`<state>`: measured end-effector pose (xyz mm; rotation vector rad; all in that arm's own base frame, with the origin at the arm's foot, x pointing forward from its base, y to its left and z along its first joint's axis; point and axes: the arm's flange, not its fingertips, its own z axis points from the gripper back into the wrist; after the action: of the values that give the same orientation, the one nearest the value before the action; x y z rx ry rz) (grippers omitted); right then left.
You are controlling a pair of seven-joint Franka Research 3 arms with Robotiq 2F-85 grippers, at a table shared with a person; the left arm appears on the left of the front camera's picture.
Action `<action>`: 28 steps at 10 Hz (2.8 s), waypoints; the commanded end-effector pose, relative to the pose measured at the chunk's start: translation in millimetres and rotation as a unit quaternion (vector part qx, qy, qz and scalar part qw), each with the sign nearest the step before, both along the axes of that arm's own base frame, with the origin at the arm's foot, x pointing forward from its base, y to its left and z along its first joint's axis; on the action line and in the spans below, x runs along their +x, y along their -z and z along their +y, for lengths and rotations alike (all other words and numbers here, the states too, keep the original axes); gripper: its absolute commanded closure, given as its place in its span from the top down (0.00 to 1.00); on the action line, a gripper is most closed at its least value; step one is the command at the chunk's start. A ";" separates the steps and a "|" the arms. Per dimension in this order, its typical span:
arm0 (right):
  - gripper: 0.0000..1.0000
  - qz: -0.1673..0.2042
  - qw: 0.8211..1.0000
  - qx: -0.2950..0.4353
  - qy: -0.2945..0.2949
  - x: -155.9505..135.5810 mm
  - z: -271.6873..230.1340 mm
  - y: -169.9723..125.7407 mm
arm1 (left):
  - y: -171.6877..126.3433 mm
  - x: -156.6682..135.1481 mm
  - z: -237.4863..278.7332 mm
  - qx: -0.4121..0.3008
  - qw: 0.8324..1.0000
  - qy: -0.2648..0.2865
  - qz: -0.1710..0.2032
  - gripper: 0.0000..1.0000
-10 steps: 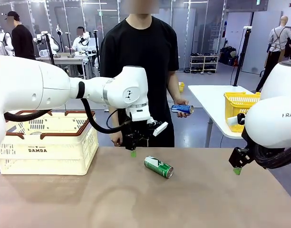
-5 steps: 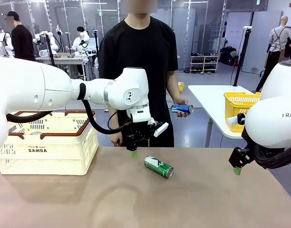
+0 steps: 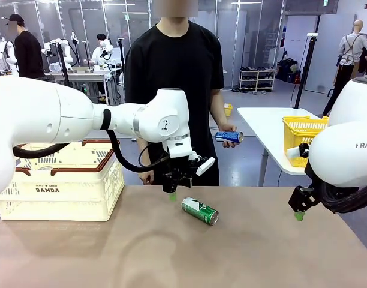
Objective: Place the drinks into the Shopping basket.
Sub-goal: Pick up one drink and place it into the Shopping basket.
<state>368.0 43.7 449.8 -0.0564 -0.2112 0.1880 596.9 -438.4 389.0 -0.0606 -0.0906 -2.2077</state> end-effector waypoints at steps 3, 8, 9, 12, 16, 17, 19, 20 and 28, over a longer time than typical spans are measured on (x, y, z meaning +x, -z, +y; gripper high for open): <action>1.00 -0.001 1.000 -0.001 -0.002 -0.2 -0.9 -0.9 | 12.2 17.8 -36.5 -0.027 0.997 0.068 0.009 1.00; 1.00 -0.001 1.000 -0.001 -0.002 -0.2 -0.9 -0.9 | 44.2 28.3 -66.6 -0.004 0.995 0.098 0.024 1.00; 1.00 -0.001 1.000 -0.001 -0.002 -0.2 -0.9 -0.9 | 48.4 30.0 -69.7 0.000 0.995 0.100 0.027 1.00; 1.00 -0.001 1.000 -0.001 -0.002 -0.2 -0.9 -0.9 | 60.1 39.0 -74.4 0.009 0.995 0.098 0.034 1.00; 1.00 -0.001 1.000 -0.001 -0.002 -0.2 -0.9 -0.9 | 68.9 43.6 -76.3 -0.003 0.995 0.089 0.043 0.93; 1.00 -0.001 1.000 -0.001 -0.002 -0.2 -0.9 -0.9 | 70.5 43.0 -76.6 -0.001 0.996 0.087 0.034 0.85; 1.00 -0.001 1.000 -0.001 -0.002 -0.2 -0.9 -0.9 | 72.3 41.6 -79.5 0.002 0.996 0.083 0.044 0.65; 1.00 -0.001 1.000 -0.001 -0.002 -0.2 -0.9 -0.9 | 73.1 40.9 -81.1 0.002 0.996 0.077 0.051 0.54; 1.00 -0.001 1.000 -0.001 -0.002 -0.2 -0.9 -0.9 | 66.9 30.4 -78.4 0.005 0.997 0.055 0.058 0.00</action>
<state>368.0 43.7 449.8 -0.0564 -0.2112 0.1880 610.0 -499.6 310.6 -0.1721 -0.0156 -2.3370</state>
